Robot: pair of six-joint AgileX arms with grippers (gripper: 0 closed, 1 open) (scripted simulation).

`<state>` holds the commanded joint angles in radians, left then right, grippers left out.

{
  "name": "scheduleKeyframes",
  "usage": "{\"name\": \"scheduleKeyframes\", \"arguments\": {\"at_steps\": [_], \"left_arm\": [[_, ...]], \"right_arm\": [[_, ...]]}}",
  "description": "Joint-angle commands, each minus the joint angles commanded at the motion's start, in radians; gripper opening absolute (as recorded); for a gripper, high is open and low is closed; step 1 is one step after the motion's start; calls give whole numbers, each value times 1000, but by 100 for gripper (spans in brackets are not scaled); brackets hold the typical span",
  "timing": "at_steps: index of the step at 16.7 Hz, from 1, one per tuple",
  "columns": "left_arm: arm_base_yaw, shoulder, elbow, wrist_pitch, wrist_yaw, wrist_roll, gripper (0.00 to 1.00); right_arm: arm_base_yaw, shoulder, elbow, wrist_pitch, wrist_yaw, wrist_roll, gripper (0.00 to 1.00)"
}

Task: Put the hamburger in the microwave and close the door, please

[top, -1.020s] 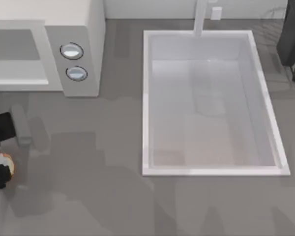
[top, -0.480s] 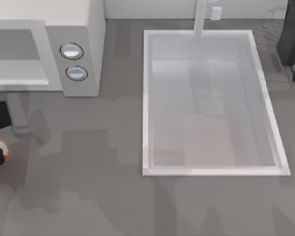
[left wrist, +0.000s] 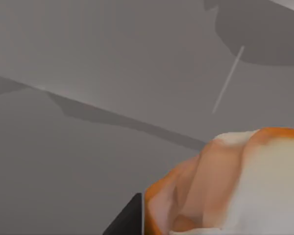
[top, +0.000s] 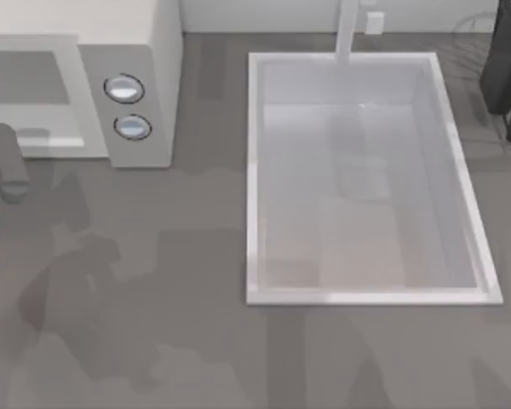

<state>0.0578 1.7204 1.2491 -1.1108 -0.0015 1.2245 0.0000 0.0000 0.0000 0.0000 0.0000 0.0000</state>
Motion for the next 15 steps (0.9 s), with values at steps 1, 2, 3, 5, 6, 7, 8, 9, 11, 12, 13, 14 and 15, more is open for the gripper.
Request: {"name": "scheduleKeyframes", "arguments": {"at_steps": [1, 2, 3, 5, 6, 7, 8, 9, 11, 12, 13, 14, 15], "left_arm": [[-1, -12, 13, -17, 2, -2, 0], [-1, -18, 18, -24, 3, -4, 0], [-1, -18, 18, -24, 3, -4, 0], [0, -13, 15, -21, 2, -2, 0], [0, -13, 15, -21, 2, -2, 0], [2, -11, 14, -11, 4, -9, 0], [7, -4, 11, 10, 7, -23, 0], [13, 5, 7, 41, 12, -44, 0], [31, 30, -5, 135, 26, -102, 0], [41, 46, -13, 197, 34, -138, 0], [52, 63, -21, 268, 43, -178, 0], [63, 81, -30, 347, 52, -222, 0], [74, 100, -41, 433, 63, -269, 0]], "right_arm": [[0, 0, 0, 0, 0, 0, 100], [0, 0, 0, 0, 0, 0, 100], [0, 0, 0, 0, 0, 0, 100], [0, 0, 0, 0, 0, 0, 100], [0, 0, 0, 0, 0, 0, 100], [0, 0, 0, 0, 0, 0, 100], [0, 0, 0, 0, 0, 0, 100], [0, 0, 0, 0, 0, 0, 100], [0, 0, 0, 0, 0, 0, 100], [0, 0, 0, 0, 0, 0, 100], [0, 0, 0, 0, 0, 0, 100], [0, 0, 0, 0, 0, 0, 100], [0, 0, 0, 0, 0, 0, 100]]}}
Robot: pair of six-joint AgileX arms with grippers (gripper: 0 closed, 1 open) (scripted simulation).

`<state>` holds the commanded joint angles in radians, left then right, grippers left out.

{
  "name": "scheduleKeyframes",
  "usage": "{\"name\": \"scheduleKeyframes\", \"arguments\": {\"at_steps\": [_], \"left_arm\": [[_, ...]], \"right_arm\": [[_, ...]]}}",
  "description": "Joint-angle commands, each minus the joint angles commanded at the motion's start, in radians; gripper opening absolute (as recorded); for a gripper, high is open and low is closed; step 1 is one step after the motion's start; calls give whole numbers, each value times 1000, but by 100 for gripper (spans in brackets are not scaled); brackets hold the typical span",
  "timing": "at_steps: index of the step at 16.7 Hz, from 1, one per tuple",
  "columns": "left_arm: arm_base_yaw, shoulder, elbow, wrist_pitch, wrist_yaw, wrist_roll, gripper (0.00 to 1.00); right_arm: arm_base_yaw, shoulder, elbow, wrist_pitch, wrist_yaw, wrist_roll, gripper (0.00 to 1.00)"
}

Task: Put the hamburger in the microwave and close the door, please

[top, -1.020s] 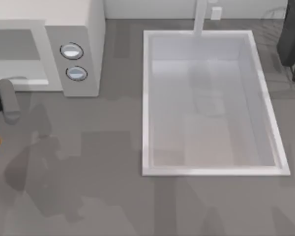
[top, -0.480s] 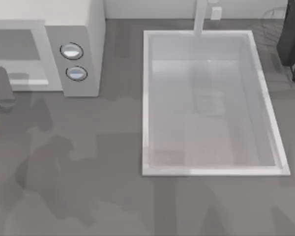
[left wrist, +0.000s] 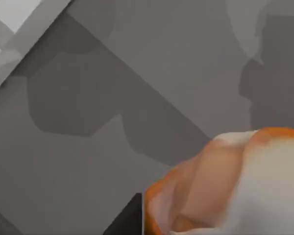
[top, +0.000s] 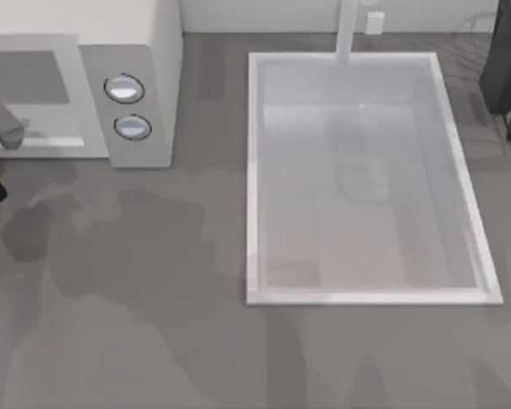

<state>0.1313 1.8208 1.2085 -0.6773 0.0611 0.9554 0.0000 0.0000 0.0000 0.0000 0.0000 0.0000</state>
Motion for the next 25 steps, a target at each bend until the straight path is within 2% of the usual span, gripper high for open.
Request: {"name": "scheduleKeyframes", "arguments": {"at_steps": [10, 14, 18, 25], "left_arm": [[72, 206, -141, 1001, 111, -541, 0], [79, 274, -203, 1315, 149, -729, 0], [80, 317, -243, 1480, 172, -844, 0], [75, 321, -245, 1497, 173, -856, 0]], "right_arm": [[0, 0, 0, 0, 0, 0, 100], [0, 0, 0, 0, 0, 0, 100], [0, 0, 0, 0, 0, 0, 100], [0, 0, 0, 0, 0, 0, 100]]}}
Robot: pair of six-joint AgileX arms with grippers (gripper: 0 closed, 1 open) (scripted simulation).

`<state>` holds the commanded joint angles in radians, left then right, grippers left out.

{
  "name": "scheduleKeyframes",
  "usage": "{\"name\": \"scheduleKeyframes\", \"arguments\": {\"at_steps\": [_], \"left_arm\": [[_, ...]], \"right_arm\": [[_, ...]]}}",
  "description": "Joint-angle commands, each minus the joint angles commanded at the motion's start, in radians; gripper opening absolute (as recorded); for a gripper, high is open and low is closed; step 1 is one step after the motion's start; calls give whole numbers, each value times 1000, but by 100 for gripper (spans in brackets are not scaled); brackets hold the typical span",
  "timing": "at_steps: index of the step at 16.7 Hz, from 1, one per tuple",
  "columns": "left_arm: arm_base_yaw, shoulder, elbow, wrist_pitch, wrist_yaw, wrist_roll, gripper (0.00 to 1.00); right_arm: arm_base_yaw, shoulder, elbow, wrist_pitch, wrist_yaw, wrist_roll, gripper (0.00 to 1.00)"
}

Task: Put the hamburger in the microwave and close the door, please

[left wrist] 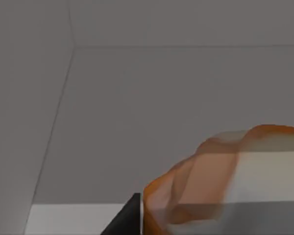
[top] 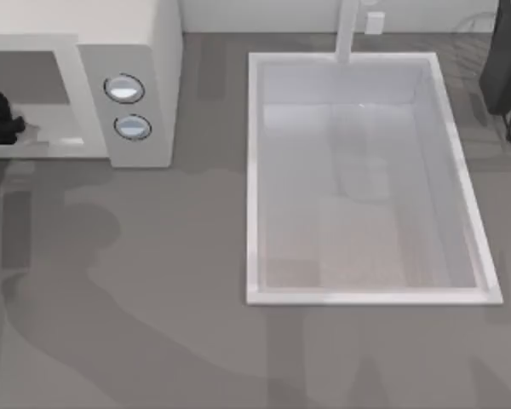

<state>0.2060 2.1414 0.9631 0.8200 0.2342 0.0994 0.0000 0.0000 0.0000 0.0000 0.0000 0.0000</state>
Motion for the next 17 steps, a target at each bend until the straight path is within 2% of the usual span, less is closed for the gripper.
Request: {"name": "scheduleKeyframes", "arguments": {"at_steps": [4, 10, 14, 17], "left_arm": [[-13, 56, 111, 0, -44, -16, 0], [-24, 244, 491, -103, -126, -48, 0], [-41, 374, 725, -241, -112, -34, 0], [-61, 442, 811, -331, -73, -30, 0]], "right_arm": [[0, 0, 0, 0, 0, 0, 100], [0, 0, 0, 0, 0, 0, 100], [0, 0, 0, 0, 0, 0, 100], [0, 0, 0, 0, 0, 0, 100]]}}
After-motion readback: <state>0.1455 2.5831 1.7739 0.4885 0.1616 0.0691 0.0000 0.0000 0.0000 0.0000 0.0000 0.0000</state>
